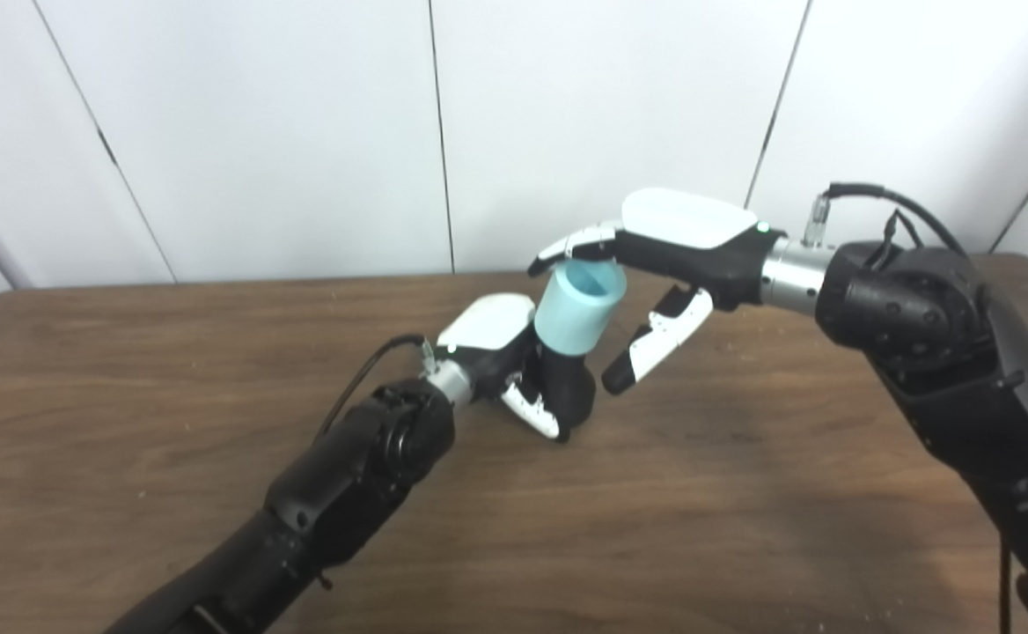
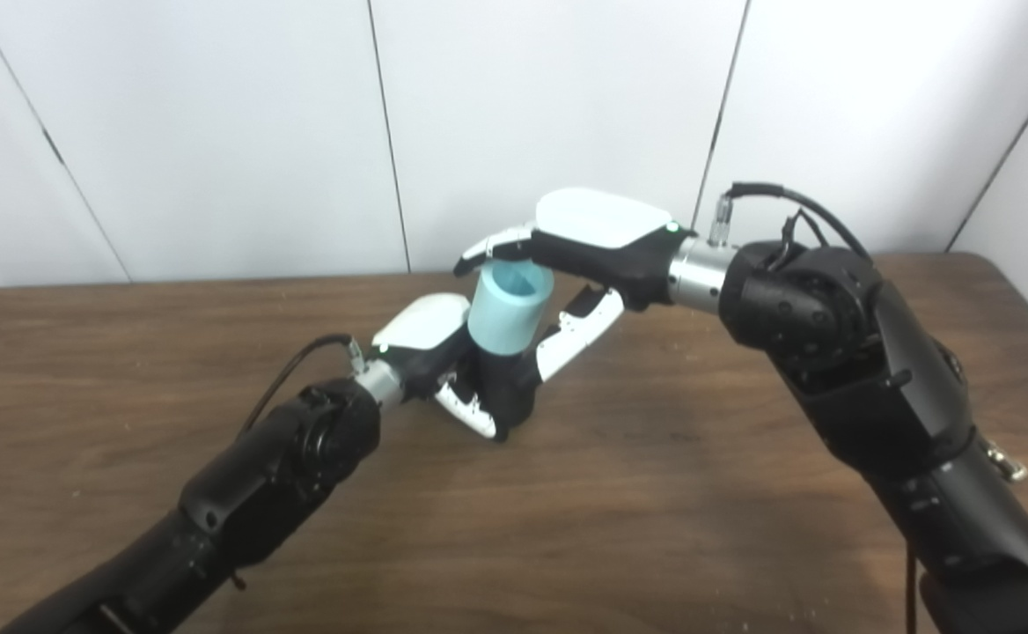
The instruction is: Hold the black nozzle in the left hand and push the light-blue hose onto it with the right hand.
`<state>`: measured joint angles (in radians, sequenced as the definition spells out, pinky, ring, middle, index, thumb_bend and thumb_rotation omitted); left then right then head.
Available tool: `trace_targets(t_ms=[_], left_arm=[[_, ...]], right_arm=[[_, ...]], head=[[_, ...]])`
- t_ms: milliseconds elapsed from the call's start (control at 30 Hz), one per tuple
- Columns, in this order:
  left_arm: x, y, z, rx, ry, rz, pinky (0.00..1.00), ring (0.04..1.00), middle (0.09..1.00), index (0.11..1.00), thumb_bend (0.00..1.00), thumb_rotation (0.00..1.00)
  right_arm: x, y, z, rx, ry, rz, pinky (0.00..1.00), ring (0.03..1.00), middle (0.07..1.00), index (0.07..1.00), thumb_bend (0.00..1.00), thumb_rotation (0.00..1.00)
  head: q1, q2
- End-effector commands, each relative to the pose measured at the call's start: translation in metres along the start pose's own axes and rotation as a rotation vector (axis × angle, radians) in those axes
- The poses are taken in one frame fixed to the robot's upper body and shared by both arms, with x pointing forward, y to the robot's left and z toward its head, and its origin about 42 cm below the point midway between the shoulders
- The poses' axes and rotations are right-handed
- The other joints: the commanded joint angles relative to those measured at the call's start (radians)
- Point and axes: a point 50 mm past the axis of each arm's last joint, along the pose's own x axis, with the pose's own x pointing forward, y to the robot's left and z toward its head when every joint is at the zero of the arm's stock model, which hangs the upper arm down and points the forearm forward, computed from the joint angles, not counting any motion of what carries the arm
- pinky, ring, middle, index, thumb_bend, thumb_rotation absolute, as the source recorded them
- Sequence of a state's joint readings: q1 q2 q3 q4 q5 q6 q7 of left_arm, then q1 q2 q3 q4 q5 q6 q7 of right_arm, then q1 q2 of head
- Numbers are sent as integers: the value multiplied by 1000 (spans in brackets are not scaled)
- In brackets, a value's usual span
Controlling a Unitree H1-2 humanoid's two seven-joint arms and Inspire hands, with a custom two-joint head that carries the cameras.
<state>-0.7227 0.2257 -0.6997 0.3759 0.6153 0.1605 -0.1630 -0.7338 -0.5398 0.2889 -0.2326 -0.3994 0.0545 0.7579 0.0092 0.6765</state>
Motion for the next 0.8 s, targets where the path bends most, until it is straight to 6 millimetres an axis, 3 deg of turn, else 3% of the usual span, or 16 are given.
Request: trace_targets(t_ms=[0, 200, 333, 767], left_arm=[[-25, -72, -43, 17, 166, -304, 662, 582, 537, 461, 519, 0], [-24, -73, -41, 14, 170, -309, 645, 577, 538, 461, 519, 0], [-25, -72, -42, 9, 168, -310, 699, 606, 546, 455, 517, 0], [-26, -64, -46, -93, 178, -252, 572, 537, 513, 472, 524, 0]], right_arm=[[4, -3, 18, -4, -119, 16, 755, 860, 849, 833, 775, 828], [9, 6, 20, 13, -117, 43, 763, 862, 851, 839, 774, 829], [14, 11, 20, 19, -105, 59, 765, 865, 858, 841, 773, 830], [25, 15, 16, 18, -66, 106, 776, 881, 874, 861, 756, 823]], head=[[2, 2], [4, 9], [3, 13], [9, 16]])
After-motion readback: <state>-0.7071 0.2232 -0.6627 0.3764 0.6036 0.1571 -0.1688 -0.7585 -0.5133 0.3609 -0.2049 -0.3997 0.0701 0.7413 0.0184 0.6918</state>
